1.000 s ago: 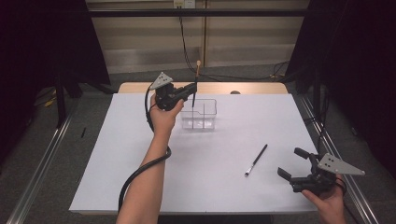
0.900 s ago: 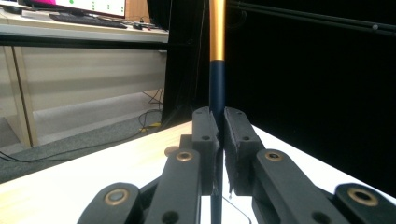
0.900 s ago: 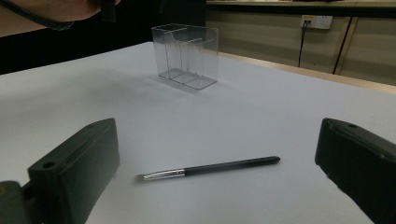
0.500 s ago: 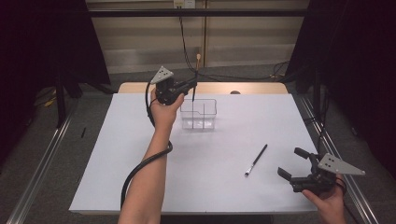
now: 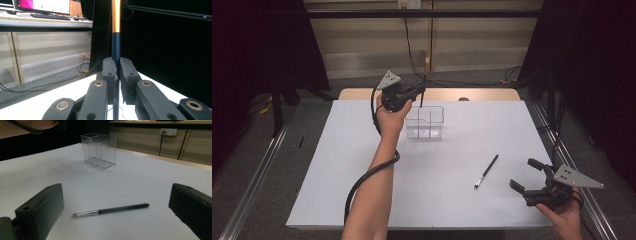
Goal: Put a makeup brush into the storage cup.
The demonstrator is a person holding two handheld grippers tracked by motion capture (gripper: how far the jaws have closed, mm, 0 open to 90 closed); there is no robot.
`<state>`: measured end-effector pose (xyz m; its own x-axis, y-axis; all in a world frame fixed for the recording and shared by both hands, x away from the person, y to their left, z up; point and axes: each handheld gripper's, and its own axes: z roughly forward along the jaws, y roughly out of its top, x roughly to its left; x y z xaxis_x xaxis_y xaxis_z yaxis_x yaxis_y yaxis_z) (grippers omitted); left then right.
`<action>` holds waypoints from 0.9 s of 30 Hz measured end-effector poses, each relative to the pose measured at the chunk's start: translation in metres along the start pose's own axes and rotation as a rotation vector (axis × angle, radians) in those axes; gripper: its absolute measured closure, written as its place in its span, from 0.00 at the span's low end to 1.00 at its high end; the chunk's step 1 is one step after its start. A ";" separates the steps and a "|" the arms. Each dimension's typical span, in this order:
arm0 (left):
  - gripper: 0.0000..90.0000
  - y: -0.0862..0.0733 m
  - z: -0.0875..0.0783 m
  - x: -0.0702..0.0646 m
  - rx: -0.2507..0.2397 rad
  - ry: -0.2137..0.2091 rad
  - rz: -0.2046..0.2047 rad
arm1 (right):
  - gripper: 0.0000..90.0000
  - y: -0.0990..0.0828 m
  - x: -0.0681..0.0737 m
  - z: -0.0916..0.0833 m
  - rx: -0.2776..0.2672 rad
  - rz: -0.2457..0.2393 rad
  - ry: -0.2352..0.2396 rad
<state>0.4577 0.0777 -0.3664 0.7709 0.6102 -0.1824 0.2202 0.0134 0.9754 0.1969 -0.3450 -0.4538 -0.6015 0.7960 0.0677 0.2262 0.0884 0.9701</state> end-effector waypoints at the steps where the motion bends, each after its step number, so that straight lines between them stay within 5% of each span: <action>1: 0.93 -0.001 0.001 0.000 0.001 0.001 -0.006 | 0.00 0.000 0.000 0.000 -0.003 0.000 0.000; 27: 0.93 -0.022 -0.011 0.013 0.017 0.061 -0.021 | 0.00 0.000 0.001 0.001 0.004 -0.006 0.004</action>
<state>0.4560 0.0943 -0.3886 0.7283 0.6570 -0.1947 0.2464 0.0141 0.9691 0.1970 -0.3435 -0.4535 -0.6059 0.7931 0.0627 0.2254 0.0955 0.9696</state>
